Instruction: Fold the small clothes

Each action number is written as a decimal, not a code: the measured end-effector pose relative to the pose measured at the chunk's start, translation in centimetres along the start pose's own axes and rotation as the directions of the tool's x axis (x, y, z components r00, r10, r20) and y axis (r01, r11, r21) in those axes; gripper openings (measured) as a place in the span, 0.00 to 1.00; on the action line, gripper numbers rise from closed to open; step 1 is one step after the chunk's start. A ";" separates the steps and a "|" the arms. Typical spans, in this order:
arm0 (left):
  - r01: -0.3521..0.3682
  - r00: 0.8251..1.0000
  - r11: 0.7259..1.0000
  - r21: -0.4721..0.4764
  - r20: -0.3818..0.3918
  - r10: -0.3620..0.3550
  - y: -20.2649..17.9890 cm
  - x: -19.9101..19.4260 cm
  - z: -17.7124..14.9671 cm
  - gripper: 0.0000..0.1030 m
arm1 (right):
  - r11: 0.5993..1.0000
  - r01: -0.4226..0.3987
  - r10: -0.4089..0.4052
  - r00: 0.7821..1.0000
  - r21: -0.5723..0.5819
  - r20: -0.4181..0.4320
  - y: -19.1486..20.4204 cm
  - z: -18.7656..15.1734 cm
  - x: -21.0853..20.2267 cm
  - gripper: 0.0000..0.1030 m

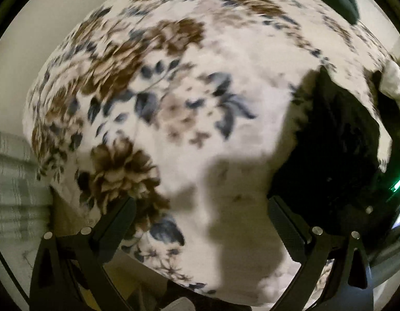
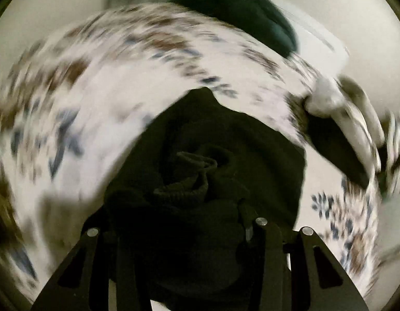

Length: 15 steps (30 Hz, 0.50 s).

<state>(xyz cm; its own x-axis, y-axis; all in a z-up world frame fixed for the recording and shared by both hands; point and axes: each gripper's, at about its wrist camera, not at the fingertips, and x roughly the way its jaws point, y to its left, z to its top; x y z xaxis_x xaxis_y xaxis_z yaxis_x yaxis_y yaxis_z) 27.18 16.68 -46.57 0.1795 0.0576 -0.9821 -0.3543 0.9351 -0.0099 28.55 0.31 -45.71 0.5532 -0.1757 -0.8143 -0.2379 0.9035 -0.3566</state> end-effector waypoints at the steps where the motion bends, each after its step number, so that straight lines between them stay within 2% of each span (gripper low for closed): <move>1: 0.002 1.000 1.000 -0.014 -0.006 -0.002 0.5 0.3 -0.1 1.00 | 0.998 0.023 -0.023 1.000 -0.051 -0.008 1.1 -0.3 0.3 0.46; 2: 0.010 1.000 0.999 -0.030 -0.015 -0.010 1.0 0.6 -0.3 1.00 | 0.998 0.020 -0.021 1.000 -0.052 -0.014 1.3 -0.3 0.3 0.49; 4: 0.034 0.999 0.998 -0.058 -0.026 -0.035 1.4 0.9 -0.4 1.00 | 0.997 -0.069 0.070 0.997 0.030 -0.032 0.3 0.4 0.1 0.73; 5: 0.058 0.998 0.996 -0.075 -0.027 -0.060 1.6 0.9 -0.6 1.00 | 0.979 -0.180 0.186 0.982 0.097 -0.047 -0.9 1.1 -0.1 0.76; 6: 0.079 0.996 0.993 -0.089 -0.027 -0.082 1.7 0.9 -0.6 1.00 | 0.946 -0.280 0.292 0.955 0.161 -0.056 -1.9 1.7 -0.5 0.80; 7: 0.103 0.994 0.989 -0.104 -0.025 -0.106 1.7 0.7 -0.6 1.00 | 0.896 -0.384 0.403 0.914 0.224 -0.045 -3.0 2.1 -1.0 0.81; 8: 0.136 0.990 0.984 -0.118 -0.017 -0.139 1.6 0.2 -0.7 1.00 | 0.771 -0.549 0.579 0.815 0.324 0.002 -5.2 2.5 -1.6 0.82; 9: 0.163 0.986 0.978 -0.126 -0.008 -0.165 1.3 -0.1 -0.7 1.00 | 0.666 -0.629 0.671 0.740 0.400 0.047 -7.1 2.4 -1.9 0.84; 10: 0.201 0.979 0.970 -0.135 0.004 -0.202 0.9 -0.7 -0.8 1.00 | 0.566 -0.667 0.721 0.685 0.485 0.101 -9.9 2.1 -2.3 0.85; 11: 0.229 0.973 0.964 -0.138 0.011 -0.230 0.2 -1.2 -0.9 1.00 | 0.517 -0.670 0.734 0.667 0.532 0.127 -11.8 1.7 -2.4 0.85; 12: 0.256 0.967 0.957 -0.139 0.017 -0.256 -0.3 -1.6 -0.9 1.00 | 0.491 -0.657 0.733 0.666 0.572 0.137 -13.8 1.2 -2.5 0.85; 13: 0.292 0.956 0.947 -0.138 0.025 -0.291 -1.3 -2.1 -1.1 1.00 | 0.481 -0.628 0.719 0.682 0.612 0.134 -16.1 0.6 -2.4 0.85; 14: 0.313 0.950 0.940 -0.138 0.028 -0.312 -2.3 -2.4 -1.3 1.00 | 0.489 -0.578 0.690 0.715 0.653 0.115 -18.9 -0.6 -2.3 0.85; 15: 0.332 0.943 0.933 -0.139 0.028 -0.331 -3.1 -2.5 -1.5 1.00 | 0.501 -0.548 0.673 0.733 0.671 0.096 -20.7 -1.2 -2.0 0.85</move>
<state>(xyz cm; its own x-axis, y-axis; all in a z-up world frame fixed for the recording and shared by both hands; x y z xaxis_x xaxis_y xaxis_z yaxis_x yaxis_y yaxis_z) 26.49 13.10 -44.37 0.3125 -0.2455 -0.9177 -0.3989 0.8428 -0.3613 31.37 -18.46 -37.24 0.3218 0.5171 -0.7931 0.1134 0.8106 0.5745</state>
